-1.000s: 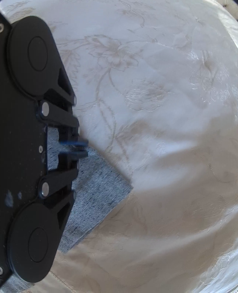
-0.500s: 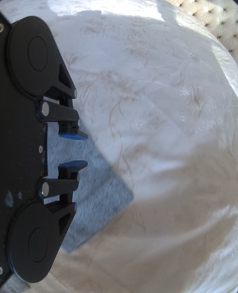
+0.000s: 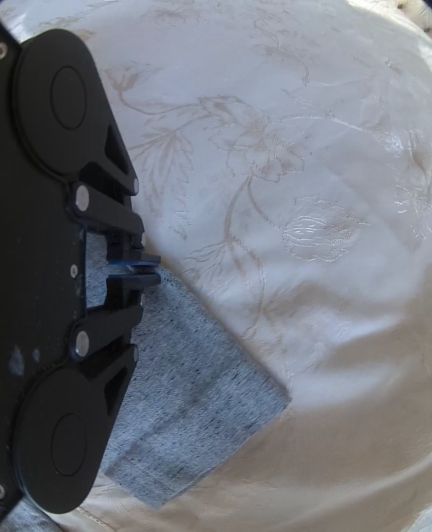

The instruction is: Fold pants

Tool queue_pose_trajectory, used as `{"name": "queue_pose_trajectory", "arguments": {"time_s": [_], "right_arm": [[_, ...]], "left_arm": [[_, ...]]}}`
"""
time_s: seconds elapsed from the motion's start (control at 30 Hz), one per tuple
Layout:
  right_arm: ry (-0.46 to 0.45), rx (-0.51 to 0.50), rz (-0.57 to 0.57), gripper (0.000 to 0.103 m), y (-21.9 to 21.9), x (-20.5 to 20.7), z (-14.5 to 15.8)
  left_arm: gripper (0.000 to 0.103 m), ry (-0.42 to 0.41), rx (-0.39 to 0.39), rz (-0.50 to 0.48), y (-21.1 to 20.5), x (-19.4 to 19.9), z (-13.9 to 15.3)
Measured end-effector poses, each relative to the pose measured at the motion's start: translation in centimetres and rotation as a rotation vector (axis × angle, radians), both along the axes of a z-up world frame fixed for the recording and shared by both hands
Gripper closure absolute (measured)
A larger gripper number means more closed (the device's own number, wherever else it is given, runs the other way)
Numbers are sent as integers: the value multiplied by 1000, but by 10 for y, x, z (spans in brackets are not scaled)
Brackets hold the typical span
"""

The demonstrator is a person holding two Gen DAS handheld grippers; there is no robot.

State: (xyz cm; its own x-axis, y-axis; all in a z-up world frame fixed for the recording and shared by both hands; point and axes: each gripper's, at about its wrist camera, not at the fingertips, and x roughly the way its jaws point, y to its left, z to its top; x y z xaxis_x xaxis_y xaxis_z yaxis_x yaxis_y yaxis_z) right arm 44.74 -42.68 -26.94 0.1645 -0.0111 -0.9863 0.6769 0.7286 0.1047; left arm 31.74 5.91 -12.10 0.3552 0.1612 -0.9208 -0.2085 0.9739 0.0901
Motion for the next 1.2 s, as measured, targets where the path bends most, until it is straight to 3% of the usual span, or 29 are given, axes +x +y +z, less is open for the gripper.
{"name": "queue_pose_trajectory", "arguments": {"time_s": [0.33, 0.5, 0.7, 0.8, 1.1, 1.2], "right_arm": [[-85, -33, 68, 101, 15, -70, 37], [-91, -42, 92, 101, 24, -110, 46], [-77, -51, 95, 101, 29, -147, 51], [-72, -50, 98, 101, 29, -155, 52], [-94, -41, 97, 101, 24, -161, 59], [-100, -41, 101, 101, 24, -164, 63]], "left_arm": [[44, 19, -68, 60, 25, 28, 0], [44, 24, -89, 105, 34, 55, -3], [44, 86, -176, 150, 40, 84, -20], [44, 123, -202, 165, 41, 95, -29], [44, 227, -168, 177, 38, 103, -57], [45, 244, -232, 191, 42, 105, -67]]}}
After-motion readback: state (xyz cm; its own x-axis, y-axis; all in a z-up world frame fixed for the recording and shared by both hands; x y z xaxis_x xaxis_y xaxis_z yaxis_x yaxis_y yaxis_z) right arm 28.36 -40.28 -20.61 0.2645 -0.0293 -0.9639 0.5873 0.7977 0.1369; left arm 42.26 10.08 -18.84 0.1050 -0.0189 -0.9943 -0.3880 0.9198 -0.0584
